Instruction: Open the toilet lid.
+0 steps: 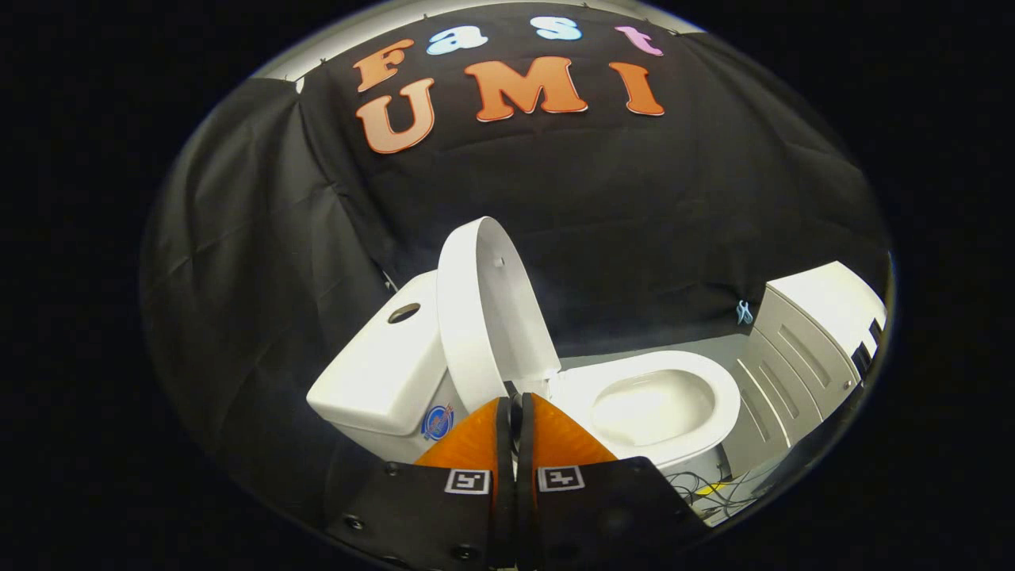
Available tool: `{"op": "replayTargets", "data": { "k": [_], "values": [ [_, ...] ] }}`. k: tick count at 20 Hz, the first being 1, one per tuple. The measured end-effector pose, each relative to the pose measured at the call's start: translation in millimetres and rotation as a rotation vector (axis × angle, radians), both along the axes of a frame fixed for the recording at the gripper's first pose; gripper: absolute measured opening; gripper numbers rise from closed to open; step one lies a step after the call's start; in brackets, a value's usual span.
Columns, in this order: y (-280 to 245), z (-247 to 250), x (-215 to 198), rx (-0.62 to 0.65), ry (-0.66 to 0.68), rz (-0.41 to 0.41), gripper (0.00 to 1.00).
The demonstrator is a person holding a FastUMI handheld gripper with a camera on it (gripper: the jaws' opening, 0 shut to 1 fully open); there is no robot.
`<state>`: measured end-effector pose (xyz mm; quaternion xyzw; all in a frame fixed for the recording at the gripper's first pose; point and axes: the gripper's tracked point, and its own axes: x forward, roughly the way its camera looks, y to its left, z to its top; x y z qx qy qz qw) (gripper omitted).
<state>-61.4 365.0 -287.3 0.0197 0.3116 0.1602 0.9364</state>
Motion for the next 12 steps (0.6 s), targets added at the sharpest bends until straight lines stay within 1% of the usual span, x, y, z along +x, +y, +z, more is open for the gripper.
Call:
{"op": "replayTargets", "data": {
  "k": [7, 12],
  "values": [
    [21.9, -3.7, -8.1, -0.036, -0.009, 0.047, 0.08],
    [28.4, -5.9, -13.7, -0.057, -0.013, 0.064, 0.09]
  ]
}}
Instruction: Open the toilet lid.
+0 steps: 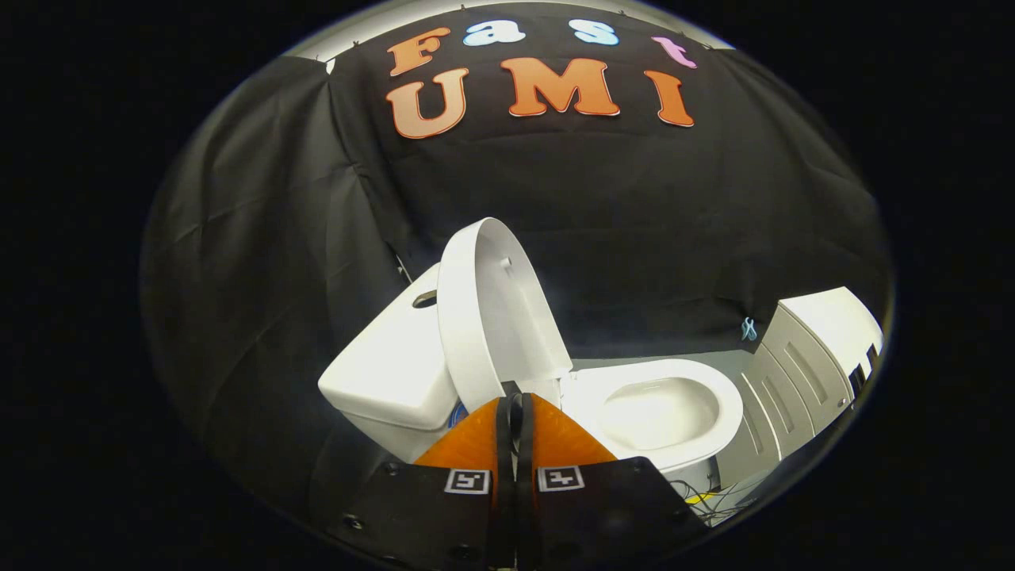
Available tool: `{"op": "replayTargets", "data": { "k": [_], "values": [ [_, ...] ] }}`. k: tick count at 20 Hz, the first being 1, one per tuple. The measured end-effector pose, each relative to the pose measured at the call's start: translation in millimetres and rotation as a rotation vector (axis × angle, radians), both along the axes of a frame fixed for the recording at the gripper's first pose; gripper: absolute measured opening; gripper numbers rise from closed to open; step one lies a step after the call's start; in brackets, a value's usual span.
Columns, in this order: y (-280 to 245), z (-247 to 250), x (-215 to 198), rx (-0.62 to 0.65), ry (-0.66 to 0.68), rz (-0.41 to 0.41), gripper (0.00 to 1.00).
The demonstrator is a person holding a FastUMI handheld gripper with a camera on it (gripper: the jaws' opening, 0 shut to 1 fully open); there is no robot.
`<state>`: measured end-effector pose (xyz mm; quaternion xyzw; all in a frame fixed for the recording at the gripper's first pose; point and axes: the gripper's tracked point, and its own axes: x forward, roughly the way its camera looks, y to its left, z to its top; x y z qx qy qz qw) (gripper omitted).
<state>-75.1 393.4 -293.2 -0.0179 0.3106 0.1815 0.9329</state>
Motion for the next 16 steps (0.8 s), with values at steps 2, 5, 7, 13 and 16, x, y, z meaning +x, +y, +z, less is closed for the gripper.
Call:
{"op": "replayTargets", "data": {
  "k": [2, 5, 7, 13, 16],
  "values": [
    [1.6, 0.7, 0.1, -0.011, -0.006, 0.005, 0.08],
    [0.3, 1.0, -0.1, -0.020, -0.006, 0.006, 0.08],
    [-0.8, 3.0, 2.3, -0.015, -0.005, 0.002, 0.09],
    [-12.6, 2.9, 1.1, -0.005, 0.040, 0.006, 0.09],
    [-15.7, 4.5, 1.5, 0.018, 0.062, -0.003, 0.09]
  ]
}}
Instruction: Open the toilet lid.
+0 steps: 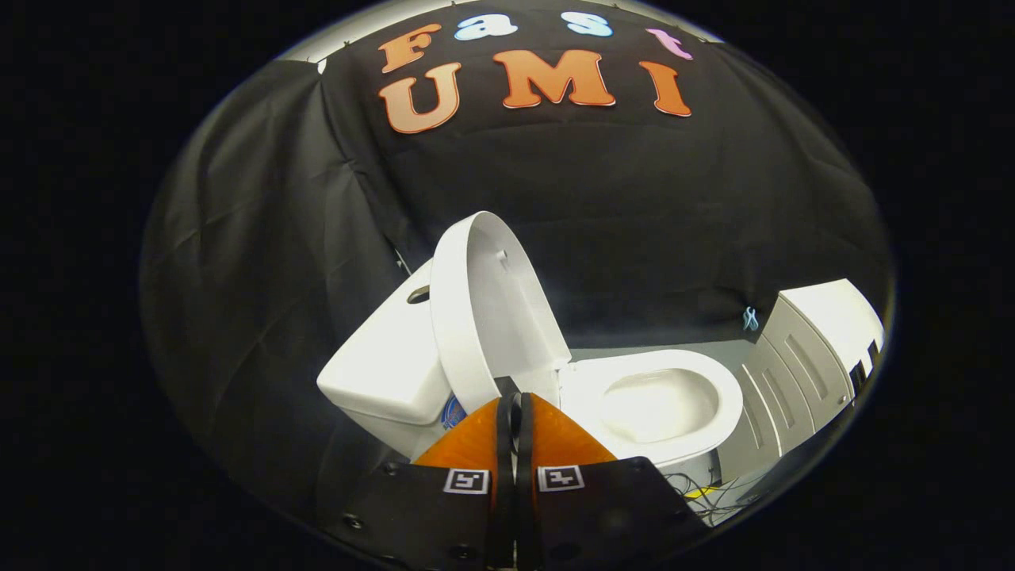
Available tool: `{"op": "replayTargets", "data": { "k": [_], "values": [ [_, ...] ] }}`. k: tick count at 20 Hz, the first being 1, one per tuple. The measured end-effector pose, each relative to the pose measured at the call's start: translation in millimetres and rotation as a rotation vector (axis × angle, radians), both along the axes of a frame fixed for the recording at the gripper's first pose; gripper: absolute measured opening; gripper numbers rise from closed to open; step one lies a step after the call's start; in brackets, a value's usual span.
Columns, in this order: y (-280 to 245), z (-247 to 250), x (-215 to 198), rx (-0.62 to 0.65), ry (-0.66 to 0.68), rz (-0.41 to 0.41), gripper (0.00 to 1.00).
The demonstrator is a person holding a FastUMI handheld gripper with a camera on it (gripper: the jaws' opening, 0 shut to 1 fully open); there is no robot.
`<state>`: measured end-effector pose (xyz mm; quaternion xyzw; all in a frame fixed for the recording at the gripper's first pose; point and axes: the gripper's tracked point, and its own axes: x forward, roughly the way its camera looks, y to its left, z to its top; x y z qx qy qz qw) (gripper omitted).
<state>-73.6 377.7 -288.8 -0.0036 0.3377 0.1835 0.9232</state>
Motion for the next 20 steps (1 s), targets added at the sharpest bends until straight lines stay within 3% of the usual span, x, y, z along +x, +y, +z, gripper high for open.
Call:
{"op": "replayTargets", "data": {
  "k": [4, 5, 8, 13, 20],
  "values": [
    [6.9, 19.7, -0.1, 0.015, -0.053, 0.047, 0.19],
    [2.7, 26.7, 1.5, 0.006, -0.071, 0.048, 0.35],
    [-17.3, 52.8, 13.5, 0.032, -0.112, 0.013, 0.67],
    [-73.9, 101.8, 42.5, 0.038, -0.205, -0.059, 0.99],
    [-166.6, 182.5, 69.0, 0.068, -0.333, -0.141, 0.99]
  ]
}}
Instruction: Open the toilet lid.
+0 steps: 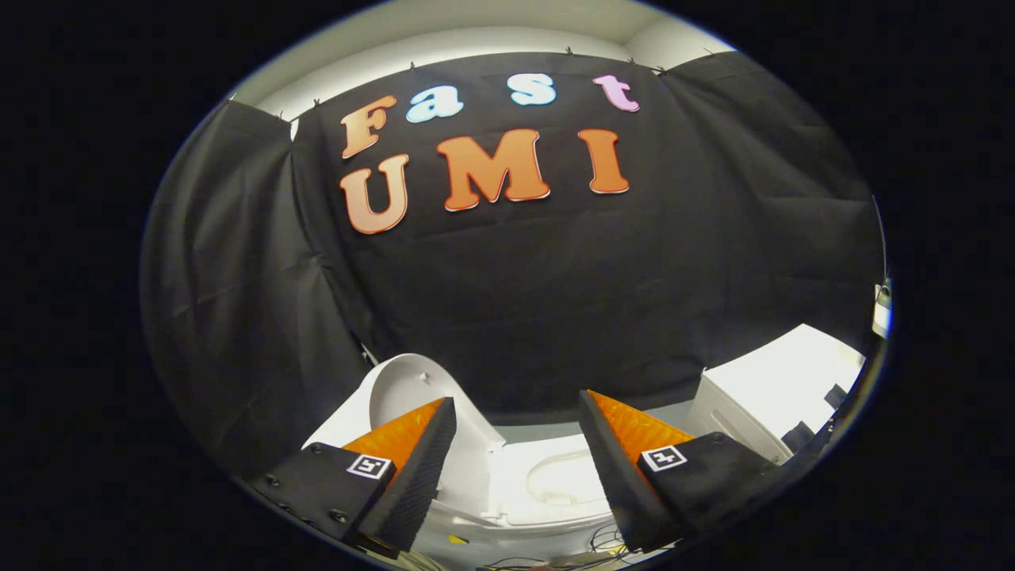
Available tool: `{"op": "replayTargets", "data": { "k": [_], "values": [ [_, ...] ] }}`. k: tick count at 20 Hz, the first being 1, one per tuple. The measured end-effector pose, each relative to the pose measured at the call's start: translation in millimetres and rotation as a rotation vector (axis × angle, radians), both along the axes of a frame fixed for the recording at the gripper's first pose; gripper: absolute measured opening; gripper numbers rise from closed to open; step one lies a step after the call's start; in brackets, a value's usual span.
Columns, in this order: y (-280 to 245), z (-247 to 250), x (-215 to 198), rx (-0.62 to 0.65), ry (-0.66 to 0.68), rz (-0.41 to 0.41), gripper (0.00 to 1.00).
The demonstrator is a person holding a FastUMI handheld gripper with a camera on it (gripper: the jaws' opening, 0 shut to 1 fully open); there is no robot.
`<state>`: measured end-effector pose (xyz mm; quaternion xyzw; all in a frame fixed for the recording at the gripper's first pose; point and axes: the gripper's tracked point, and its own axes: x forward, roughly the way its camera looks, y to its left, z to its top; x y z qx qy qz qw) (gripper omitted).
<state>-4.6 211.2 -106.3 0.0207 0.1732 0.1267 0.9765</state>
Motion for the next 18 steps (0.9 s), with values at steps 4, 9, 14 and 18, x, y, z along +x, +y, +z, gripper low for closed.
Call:
{"op": "replayTargets", "data": {
  "k": [4, 9, 14, 18],
  "values": [
    [-51.9, 37.1, 1.8, -0.034, -0.078, -0.038, 0.99],
    [-104.2, 70.9, 6.4, -0.037, -0.148, -0.115, 0.99],
    [-138.5, 79.1, 7.3, -0.092, -0.182, -0.167, 0.99],
    [-141.7, 79.1, 6.0, -0.094, -0.189, -0.173, 0.99]
  ]
}}
